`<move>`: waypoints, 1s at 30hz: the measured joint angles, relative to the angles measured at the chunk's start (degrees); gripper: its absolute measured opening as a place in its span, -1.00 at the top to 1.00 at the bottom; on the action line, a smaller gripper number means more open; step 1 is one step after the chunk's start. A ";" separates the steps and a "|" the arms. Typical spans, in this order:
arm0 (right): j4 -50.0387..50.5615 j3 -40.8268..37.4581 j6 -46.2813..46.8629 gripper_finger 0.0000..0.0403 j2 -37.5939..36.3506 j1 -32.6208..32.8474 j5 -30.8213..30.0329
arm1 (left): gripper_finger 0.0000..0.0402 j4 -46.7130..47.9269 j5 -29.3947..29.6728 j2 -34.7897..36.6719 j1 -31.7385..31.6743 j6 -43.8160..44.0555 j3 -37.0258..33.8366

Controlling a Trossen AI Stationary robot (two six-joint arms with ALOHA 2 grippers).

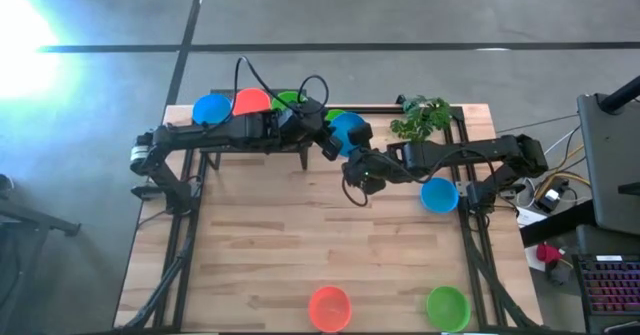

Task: Pick & Place Mini bowls
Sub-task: Stack the blue bowl on top of the blue bowl on the shelf

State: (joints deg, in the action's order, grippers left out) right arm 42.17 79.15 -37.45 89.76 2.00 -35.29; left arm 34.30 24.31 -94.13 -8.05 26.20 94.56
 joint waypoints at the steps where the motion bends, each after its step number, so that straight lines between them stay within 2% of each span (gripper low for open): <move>1: -0.03 0.00 0.00 0.96 0.00 0.00 0.00 | 0.59 0.05 -0.02 -0.01 -0.06 0.36 -0.02; 7: -0.55 0.00 0.16 0.96 0.00 0.04 0.00 | 0.95 0.22 0.29 -0.09 -0.16 -0.26 -0.11; 20: -0.78 0.00 0.98 0.92 0.00 0.05 0.02 | 0.99 0.47 0.01 -0.13 -0.22 -0.55 -0.16; 30: -1.61 0.02 1.93 0.53 -0.17 0.52 2.34 | 1.00 1.31 -1.10 -0.28 -0.36 0.02 -0.26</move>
State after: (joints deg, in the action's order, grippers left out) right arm 40.56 79.18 -35.52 89.58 2.52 -32.95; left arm 35.61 23.21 -94.41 -8.42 26.22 94.30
